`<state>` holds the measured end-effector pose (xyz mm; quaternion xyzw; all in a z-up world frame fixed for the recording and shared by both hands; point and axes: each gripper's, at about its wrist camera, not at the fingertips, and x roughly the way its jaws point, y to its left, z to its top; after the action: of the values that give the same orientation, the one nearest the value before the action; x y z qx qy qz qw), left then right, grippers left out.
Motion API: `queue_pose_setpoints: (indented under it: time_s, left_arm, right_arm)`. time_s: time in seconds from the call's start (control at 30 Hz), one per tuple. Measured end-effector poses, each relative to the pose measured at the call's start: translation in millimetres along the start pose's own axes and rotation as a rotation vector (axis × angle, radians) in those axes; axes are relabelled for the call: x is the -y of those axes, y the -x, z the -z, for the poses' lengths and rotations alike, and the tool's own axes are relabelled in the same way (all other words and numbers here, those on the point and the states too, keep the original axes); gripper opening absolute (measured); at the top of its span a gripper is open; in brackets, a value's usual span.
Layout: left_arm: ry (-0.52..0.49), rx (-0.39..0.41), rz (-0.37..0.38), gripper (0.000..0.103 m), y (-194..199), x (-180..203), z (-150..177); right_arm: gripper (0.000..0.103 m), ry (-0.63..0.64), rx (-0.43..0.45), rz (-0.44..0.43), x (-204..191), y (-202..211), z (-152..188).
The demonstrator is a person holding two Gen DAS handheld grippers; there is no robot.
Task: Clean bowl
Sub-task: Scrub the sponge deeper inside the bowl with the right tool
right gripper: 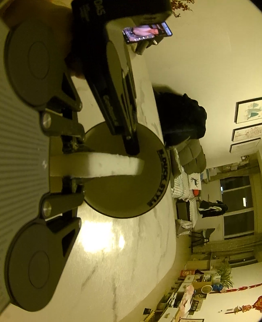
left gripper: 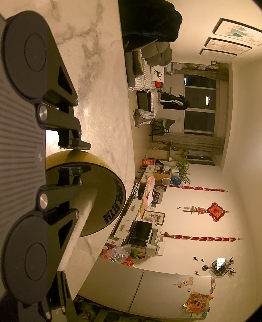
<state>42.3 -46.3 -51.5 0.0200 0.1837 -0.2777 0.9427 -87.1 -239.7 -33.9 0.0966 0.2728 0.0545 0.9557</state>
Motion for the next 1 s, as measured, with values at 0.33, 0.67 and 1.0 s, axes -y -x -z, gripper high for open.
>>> queue_pose_setpoints:
  time_s: [0.33, 0.67, 1.0]
  left_arm:
    - [0.051, -0.146, 0.005, 0.016, -11.3, 2.2, 2.7]
    - [-0.025, -0.064, -0.101, 0.005, 0.1, 5.9, -0.1]
    - [-0.209, -0.046, -0.218, 0.005, 11.4, 2.4, -6.2]
  right_arm:
    - [0.019, -0.004, -0.009, -0.005, -0.8, -3.6, 0.0]
    - [0.027, 0.02, 0.018, -0.019, 0.0, 5.0, -6.2]
    - [0.027, 0.013, 0.033, -0.084, -16.1, -2.8, -14.3]
